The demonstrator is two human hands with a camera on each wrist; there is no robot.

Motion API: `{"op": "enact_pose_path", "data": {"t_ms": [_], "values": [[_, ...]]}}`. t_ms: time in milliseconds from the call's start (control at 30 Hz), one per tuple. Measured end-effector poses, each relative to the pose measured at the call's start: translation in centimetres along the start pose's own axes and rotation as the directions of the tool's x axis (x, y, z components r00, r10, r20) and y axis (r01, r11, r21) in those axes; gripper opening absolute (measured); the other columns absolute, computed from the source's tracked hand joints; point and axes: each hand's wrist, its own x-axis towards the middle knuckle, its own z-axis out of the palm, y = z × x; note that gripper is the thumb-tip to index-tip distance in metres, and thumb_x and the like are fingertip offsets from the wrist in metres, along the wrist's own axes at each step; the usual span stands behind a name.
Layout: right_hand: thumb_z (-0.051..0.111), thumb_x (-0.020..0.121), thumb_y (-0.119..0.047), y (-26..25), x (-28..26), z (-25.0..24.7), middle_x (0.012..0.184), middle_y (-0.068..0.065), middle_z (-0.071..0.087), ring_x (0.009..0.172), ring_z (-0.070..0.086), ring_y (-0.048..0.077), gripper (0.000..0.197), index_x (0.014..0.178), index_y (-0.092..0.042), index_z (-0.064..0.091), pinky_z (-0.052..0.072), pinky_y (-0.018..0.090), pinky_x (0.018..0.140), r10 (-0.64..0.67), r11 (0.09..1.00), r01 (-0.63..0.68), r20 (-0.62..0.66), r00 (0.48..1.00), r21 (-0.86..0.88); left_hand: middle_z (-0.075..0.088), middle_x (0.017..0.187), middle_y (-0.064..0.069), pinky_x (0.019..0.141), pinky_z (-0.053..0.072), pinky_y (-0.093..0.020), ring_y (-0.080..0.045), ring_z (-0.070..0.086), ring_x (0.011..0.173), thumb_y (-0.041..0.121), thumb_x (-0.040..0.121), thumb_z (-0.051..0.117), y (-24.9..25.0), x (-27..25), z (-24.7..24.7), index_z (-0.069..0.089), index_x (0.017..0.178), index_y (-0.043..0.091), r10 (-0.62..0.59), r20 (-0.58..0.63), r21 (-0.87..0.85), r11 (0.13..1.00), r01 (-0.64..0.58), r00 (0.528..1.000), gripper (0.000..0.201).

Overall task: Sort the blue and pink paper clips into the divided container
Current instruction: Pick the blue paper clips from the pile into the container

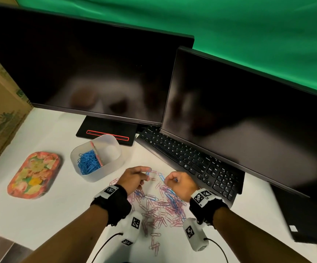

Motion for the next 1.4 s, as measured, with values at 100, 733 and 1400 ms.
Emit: {"op": "enact_pose_path", "data": {"t_ms": [100,733,1400], "values": [[0.065,0.087,-0.012,-2.0,-0.3,0.7,0.068,-0.005,0.060,0.058,0.050,0.003,0.021,0.070,-0.024,0.064,0.040,0.009,0.056,-0.027,0.996,0.025,0.023,0.999,0.082,0.054,0.067,-0.011,0.055,0.041,-0.027,-0.022,0.049,0.058,-0.005,0.087,0.038,0.7,-1.4,0.0,0.063,0.084,0.003,-0.059,0.024,-0.261,0.963,0.064,0.998,0.026],[0.049,0.088,-0.001,-13.4,-1.1,3.3,0.103,0.000,0.065,0.086,0.065,0.010,0.033,0.114,-0.014,0.065,0.056,0.029,0.087,-0.249,0.957,0.253,-0.050,0.967,0.141,0.067,0.084,-0.017,0.065,0.060,-0.034,-0.026,0.068,0.068,0.037,0.101,0.032,3.3,-5.0,-3.5,0.058,0.103,0.002,-0.135,0.043,-0.813,0.571,0.113,0.990,0.044],[0.053,0.091,-0.013,0.2,-3.1,1.2,0.101,0.000,0.072,0.092,0.066,0.014,0.019,0.097,-0.021,0.070,0.052,0.023,0.084,0.006,0.985,-0.027,-0.126,0.992,-0.168,0.052,0.122,-0.009,0.095,0.045,-0.040,-0.024,0.052,0.104,0.026,0.096,0.051,5.4,-4.3,-10.8,0.054,0.120,0.019,0.083,-0.547,-0.167,0.964,-0.206,0.833,0.026]]}}
